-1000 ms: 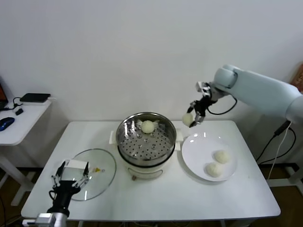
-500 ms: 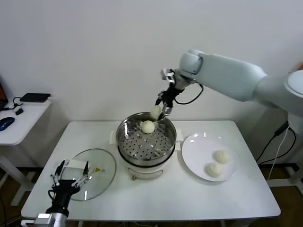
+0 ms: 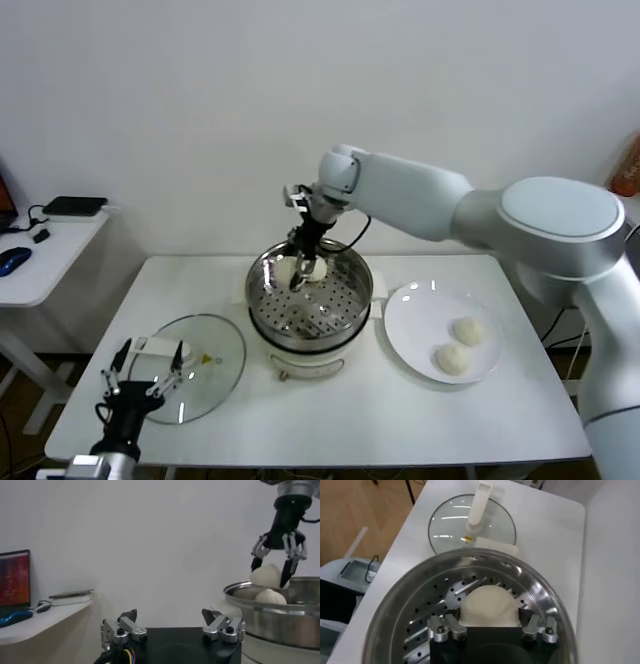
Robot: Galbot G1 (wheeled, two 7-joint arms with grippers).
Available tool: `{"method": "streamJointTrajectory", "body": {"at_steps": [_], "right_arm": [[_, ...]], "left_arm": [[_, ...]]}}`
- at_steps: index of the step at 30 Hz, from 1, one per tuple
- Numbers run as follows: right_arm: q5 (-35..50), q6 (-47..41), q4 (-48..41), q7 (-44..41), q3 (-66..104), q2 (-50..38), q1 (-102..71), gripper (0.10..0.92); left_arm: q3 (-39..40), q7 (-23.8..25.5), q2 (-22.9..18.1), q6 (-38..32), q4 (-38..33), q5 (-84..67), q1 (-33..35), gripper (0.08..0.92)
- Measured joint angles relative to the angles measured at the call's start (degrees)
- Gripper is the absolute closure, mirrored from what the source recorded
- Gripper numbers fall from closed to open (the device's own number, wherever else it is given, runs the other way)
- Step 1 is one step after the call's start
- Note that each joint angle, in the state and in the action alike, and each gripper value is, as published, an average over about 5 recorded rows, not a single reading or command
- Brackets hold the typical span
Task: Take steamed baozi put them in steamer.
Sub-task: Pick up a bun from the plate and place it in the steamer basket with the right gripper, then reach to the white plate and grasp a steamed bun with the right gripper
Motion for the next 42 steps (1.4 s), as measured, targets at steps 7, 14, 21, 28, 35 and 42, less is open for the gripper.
{"method": "streamJointTrajectory", "body": {"at_steps": [7, 14, 21, 28, 35, 42], "right_arm": [[-2.7, 0.1, -3.1, 0.1, 1.6, 1.8, -3.0, 0.262], [-4.7, 0.4, -5.7, 0.1, 3.1, 3.5, -5.1, 0.263], [-5.5, 0.8, -7.0, -0.3, 4.2, 4.0, -5.4, 0.217], [-4.6, 0.3, -5.2, -0.5, 3.9, 2.2, -4.0, 0.203], [-1.2, -0.4, 1.9, -0.6, 2.0, -3.1, -0.1, 0.203], [-0.3, 0.3, 10.0, -1.3, -0.1, -11.6, 4.8, 0.203]], "left_arm": [[0.1, 0.0, -0.2, -0.1, 0.1, 0.0, 0.0, 0.177], [0.0, 0.0, -0.3, -0.1, 0.4, 0.1, 0.0, 0.177], [0.0, 0.0, -0.3, 0.0, 0.4, 0.1, -0.1, 0.177], [0.0, 0.0, -0.4, 0.1, 0.3, 0.2, -0.1, 0.177], [0.4, 0.0, -0.6, 0.2, 0.1, 0.6, -0.1, 0.177], [0.8, 0.0, -0.7, 0.3, -0.3, 1.0, 0.2, 0.177]]}}
